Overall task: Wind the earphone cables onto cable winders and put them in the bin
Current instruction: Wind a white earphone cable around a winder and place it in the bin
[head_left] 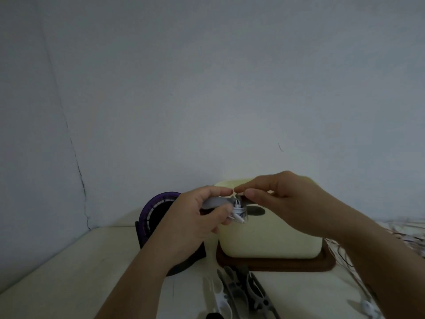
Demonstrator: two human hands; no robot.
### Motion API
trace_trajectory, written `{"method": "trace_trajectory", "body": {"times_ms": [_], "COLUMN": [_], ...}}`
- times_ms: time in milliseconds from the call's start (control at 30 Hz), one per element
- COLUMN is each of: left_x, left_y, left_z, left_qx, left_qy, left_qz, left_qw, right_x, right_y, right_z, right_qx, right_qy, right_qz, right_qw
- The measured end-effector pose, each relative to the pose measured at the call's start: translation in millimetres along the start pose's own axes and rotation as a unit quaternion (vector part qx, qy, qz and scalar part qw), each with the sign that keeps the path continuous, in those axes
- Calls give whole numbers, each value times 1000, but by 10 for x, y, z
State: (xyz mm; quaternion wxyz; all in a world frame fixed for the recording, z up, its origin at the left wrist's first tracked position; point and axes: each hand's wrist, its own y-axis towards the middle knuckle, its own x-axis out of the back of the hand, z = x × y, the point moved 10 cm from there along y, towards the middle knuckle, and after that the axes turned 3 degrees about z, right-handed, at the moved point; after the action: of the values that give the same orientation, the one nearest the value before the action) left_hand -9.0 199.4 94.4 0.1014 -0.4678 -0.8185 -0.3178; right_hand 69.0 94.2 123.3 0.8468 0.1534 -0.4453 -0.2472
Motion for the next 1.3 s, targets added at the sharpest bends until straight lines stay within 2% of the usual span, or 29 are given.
{"method": "trace_trajectory", "body": {"times_ms": [167,300,567,733,833,1000,1133,1300], "left_x": [51,85,194,195,82,-253,-326,-263], "left_y": [-20,-53,-104,-88,-61,-43,-32,11], "left_z": [-100,-215,-307,-157,-51,18,34,-37], "left_qx": [-26,-50,-64,-6,40,99,97,42], "left_qy": [16,68,80,-43,-163,-401,-425,-430], "left_qz": [-27,-60,-152,-160,-123,10,44,9], "left_qw": [999,995,983,986,978,911,899,902], "right_x": [54,87,58,66,64,47,19,109], "right_y": [7,3,-30,-17,-25,-87,-100,-128], "right_z": [71,54,99,142,163,244,274,266], "right_qx": [33,51,115,149,171,212,222,206], "right_qy": [-7,36,35,6,21,-10,-3,50], "right_qz": [-62,-128,-163,-185,-187,-189,-174,-208], "right_qw": [998,990,979,971,967,959,959,955]}}
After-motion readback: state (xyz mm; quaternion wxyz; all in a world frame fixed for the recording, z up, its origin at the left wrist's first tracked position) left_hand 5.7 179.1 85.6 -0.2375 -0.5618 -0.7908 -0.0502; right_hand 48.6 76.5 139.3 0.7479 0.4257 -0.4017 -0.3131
